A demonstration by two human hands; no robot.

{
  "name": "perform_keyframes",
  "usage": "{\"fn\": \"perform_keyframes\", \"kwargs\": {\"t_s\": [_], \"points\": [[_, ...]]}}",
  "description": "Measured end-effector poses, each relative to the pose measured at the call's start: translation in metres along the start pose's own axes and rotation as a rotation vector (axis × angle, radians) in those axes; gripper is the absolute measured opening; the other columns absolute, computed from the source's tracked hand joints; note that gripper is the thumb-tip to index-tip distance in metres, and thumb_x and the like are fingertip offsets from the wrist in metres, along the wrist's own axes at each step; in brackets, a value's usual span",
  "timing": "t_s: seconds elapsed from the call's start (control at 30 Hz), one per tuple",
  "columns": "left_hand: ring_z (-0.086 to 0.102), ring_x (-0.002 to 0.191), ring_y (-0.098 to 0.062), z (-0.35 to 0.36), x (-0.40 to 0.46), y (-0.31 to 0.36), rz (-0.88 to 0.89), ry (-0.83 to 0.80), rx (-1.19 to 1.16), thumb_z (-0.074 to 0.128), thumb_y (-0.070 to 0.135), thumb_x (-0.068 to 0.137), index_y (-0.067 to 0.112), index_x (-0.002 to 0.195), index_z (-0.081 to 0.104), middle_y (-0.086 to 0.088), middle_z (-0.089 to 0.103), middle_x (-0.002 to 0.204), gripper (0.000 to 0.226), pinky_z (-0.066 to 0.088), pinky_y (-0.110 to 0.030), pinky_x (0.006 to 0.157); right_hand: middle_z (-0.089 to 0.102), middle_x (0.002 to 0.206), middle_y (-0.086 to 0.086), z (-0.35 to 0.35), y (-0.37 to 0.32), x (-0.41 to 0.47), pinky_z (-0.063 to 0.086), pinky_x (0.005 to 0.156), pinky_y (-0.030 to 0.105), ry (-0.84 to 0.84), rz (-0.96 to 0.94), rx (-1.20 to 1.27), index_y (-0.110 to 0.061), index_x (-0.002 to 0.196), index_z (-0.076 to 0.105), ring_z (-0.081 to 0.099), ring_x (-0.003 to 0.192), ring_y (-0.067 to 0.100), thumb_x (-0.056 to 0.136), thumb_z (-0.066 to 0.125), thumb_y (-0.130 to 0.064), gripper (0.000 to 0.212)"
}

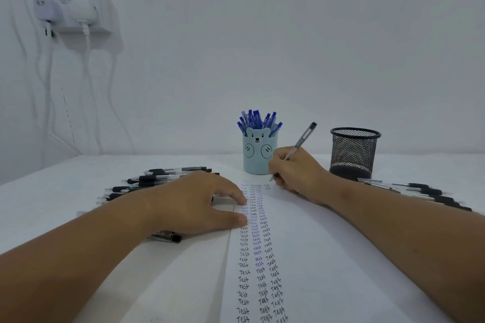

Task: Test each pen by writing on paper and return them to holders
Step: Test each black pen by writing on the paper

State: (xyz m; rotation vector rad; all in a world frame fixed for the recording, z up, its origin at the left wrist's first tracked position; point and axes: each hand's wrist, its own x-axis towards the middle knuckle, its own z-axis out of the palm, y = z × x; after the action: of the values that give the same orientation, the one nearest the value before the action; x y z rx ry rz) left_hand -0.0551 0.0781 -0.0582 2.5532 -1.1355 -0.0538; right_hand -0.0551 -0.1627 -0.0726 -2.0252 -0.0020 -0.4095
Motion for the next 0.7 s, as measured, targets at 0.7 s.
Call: {"fn": "perform_keyframes", "kwargs": {"t_s": [0.7], "points": [[0.046, 0.124, 0.017, 0.0, 0.0, -0.003, -0.001, 0.007, -0.02, 0.07, 0.064, 0.08, 0.046, 0.12, 0.067, 0.035, 0.057, 0.13, 0.044, 0.034, -0.019, 0.113, 0.045, 0.058, -0.01, 0.002, -0.007, -0.015, 0.03, 0.052, 0.032, 0.131, -0.547, -0.326, -0.016, 0.096, 0.044, 0.039, 0.052, 0.01, 0.104, 0.032, -0.047, 0.034]]}}
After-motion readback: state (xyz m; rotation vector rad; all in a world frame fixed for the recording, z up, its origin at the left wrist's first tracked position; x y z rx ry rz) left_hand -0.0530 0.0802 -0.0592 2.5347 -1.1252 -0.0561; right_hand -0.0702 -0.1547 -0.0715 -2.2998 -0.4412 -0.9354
